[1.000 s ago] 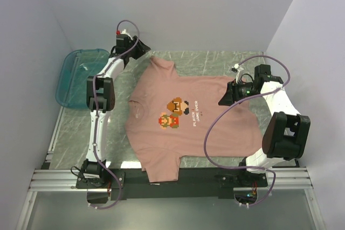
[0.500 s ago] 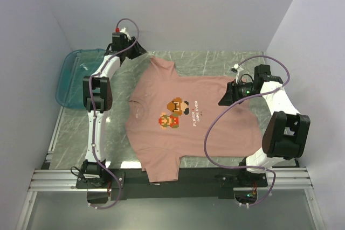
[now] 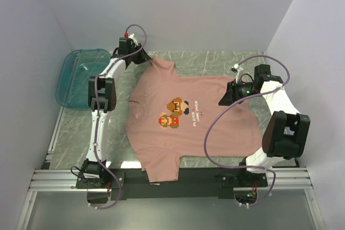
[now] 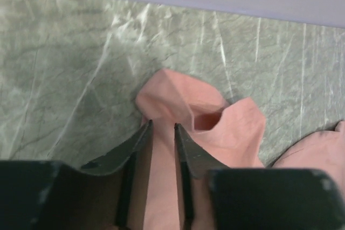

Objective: Fold and stack the t-shirts

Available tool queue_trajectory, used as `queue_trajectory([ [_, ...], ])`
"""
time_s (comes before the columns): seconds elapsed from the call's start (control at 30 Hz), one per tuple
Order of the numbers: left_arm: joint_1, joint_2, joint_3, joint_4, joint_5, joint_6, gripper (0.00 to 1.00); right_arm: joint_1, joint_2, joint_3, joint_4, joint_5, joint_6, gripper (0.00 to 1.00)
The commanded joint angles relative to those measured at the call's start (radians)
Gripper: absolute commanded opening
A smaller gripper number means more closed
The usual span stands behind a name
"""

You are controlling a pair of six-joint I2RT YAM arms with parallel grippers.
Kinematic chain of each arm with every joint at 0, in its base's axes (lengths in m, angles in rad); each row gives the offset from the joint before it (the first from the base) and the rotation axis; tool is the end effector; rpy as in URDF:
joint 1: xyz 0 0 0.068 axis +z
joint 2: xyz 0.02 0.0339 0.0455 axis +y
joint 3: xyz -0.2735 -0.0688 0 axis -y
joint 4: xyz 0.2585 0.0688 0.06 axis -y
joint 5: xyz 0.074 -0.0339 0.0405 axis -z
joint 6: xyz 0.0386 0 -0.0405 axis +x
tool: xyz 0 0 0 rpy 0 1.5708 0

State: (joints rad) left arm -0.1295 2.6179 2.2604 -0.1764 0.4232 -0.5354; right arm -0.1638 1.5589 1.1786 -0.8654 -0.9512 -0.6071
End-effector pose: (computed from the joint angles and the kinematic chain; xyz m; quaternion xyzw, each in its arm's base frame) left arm 0.6068 -0.0950 0.1605 -0.0692 0.8528 -0.3306 0.3984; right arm 0.3108 -0.0195 0.2554 -0.2652 0.8395 0.3646 0.3032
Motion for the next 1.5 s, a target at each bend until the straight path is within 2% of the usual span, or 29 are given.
queue_trajectory([
  [0.0, 0.005, -0.042, -0.021, 0.006, -0.004, 0.012, 0.3, -0.008, 0.009, 0.044, -0.015, -0.018, -0.019, 0.61],
  [0.17, 0.002, -0.24, -0.308, 0.054, -0.057, 0.046, 0.33, -0.008, 0.01, 0.044, -0.015, -0.012, -0.017, 0.61],
  [0.33, -0.013, -0.355, -0.503, 0.037, -0.087, 0.089, 0.32, -0.008, 0.006, 0.041, -0.011, -0.006, -0.011, 0.61],
  [0.5, -0.018, -0.427, -0.599, 0.0, -0.113, 0.106, 0.29, -0.014, -0.005, 0.038, -0.007, -0.009, -0.003, 0.61],
  [0.63, -0.019, -0.519, -0.732, 0.087, -0.129, 0.118, 0.3, -0.025, -0.01, 0.036, -0.011, -0.015, -0.005, 0.61],
  [0.77, -0.024, -0.575, -0.745, 0.109, -0.046, 0.13, 0.3, -0.033, -0.01, 0.036, -0.014, -0.018, -0.008, 0.61],
  [0.93, -0.053, -0.52, -0.717, 0.012, 0.022, 0.163, 0.29, -0.042, 0.001, 0.038, -0.02, -0.014, -0.013, 0.61],
  [1.1, -0.084, -0.472, -0.72, -0.084, -0.01, 0.166, 0.26, -0.048, -0.005, 0.038, -0.02, -0.015, -0.01, 0.61],
  [1.3, -0.088, -0.588, -0.887, -0.115, -0.122, 0.069, 0.21, -0.071, -0.019, 0.039, -0.021, -0.024, -0.01, 0.61],
  [1.47, -0.093, -0.758, -1.189, -0.051, -0.094, -0.011, 0.21, -0.082, -0.036, 0.041, -0.027, -0.037, -0.01, 0.61],
])
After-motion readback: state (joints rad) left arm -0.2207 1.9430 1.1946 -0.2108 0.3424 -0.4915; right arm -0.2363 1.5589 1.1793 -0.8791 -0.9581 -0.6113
